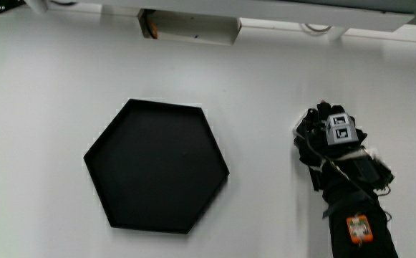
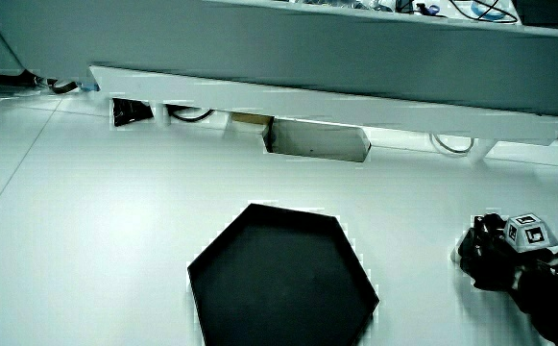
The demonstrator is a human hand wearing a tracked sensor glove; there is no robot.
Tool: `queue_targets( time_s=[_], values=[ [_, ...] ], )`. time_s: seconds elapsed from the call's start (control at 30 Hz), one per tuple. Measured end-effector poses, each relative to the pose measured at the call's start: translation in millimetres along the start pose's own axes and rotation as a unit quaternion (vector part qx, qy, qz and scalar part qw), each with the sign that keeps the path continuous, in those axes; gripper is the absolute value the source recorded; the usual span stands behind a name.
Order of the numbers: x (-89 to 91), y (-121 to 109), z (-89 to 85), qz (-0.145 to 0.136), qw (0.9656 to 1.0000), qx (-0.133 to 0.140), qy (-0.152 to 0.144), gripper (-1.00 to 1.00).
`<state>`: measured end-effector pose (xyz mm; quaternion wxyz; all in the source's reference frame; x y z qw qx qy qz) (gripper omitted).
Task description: Place speaker on desk
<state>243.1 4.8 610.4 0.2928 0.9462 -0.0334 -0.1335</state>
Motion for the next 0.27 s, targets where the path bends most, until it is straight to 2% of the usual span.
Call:
queue_targets(
  time_s=[0.03,0.1,0.2,0.27],
  values=[
    [1.4,-2.4,-5.9,-0.008,1.0,-0.002,0.004,-1.0],
    [2.4,-11.7,-7.5,0.005,0.9995,-0.005,0.03,-1.0],
    [10.1,-15.8,-15.4,0.015,0.9979,0.009,0.062,-1.0],
    [14.3,-24.9,-14.7,0.012,0.9968,0.031,0.073,-1.0]
  ],
)
